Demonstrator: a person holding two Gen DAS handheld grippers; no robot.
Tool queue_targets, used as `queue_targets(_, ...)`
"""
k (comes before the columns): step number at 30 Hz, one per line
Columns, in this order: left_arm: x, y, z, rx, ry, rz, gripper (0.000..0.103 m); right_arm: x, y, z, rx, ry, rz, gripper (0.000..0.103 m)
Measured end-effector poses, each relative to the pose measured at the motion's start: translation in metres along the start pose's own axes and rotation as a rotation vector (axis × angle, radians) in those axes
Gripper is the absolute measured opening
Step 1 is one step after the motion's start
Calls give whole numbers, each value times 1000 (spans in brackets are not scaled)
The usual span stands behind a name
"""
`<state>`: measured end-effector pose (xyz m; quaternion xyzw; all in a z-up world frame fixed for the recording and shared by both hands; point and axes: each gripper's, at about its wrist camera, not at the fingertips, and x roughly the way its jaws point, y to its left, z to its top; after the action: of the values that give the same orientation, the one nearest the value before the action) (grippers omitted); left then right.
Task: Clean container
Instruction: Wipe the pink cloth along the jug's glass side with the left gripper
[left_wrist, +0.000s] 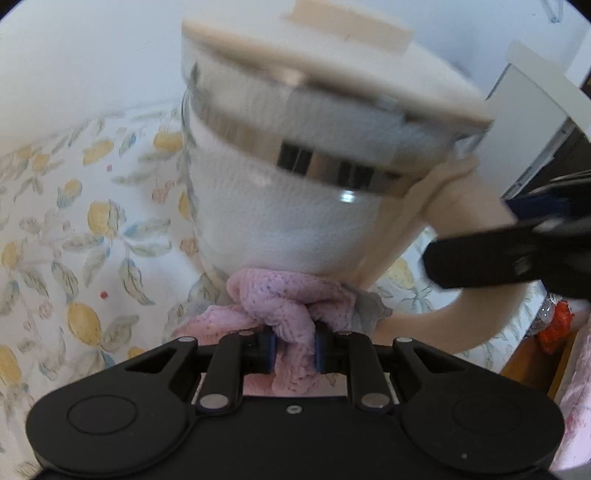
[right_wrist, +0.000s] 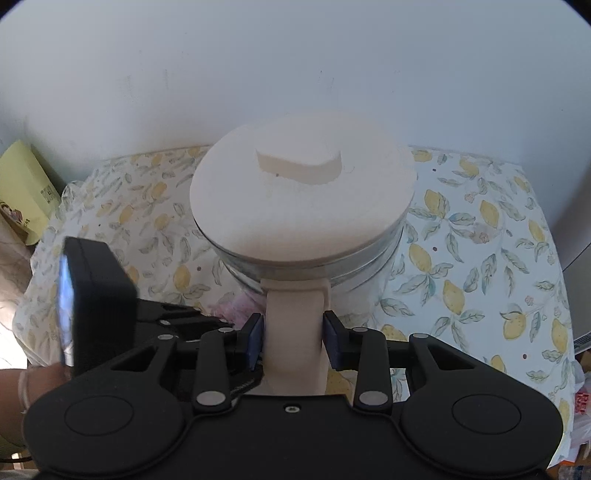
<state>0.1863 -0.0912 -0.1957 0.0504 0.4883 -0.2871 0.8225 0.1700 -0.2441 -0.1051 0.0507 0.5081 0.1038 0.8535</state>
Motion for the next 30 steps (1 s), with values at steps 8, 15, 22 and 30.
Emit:
queue_targets(8,-34,-5,12,6,-51,-2,17,0,1,-2,-122,15,22,39)
queue_targets(15,-48,-4,25,34,-74,-10,17,-4,5,-8,-212,23,1,39)
queue_targets(22,-60,-10,25,79,-81,-12,17,-10,-3,-16,-262,29,10,38)
queue_targets(30,-60,-16,27,78,-70,12,18,-15,-8,-21,-277,15,33,38)
